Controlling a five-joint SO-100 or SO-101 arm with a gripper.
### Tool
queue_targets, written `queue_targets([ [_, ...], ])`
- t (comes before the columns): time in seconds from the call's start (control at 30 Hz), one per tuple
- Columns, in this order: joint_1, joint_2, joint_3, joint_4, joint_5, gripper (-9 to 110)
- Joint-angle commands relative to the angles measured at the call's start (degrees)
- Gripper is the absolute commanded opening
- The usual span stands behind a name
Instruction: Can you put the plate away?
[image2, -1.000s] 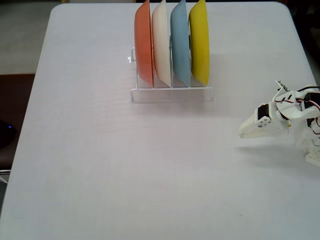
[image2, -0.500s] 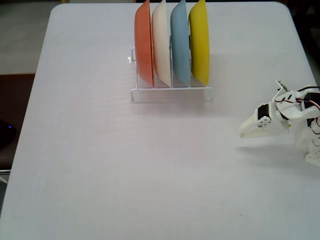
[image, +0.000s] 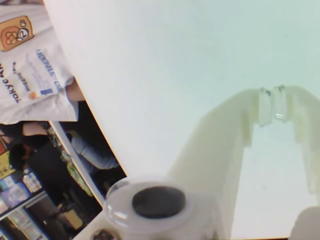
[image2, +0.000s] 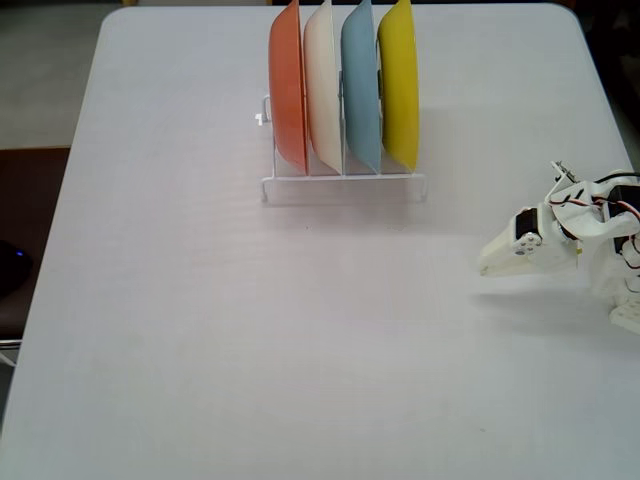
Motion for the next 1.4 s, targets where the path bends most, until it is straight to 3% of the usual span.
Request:
queue_targets([
  [0.0, 0.2, 0.8, -0.7, -0.6, 0.4, 0],
  [1.37, 0.2, 0.8, -0.7, -0.6, 0.4, 0],
])
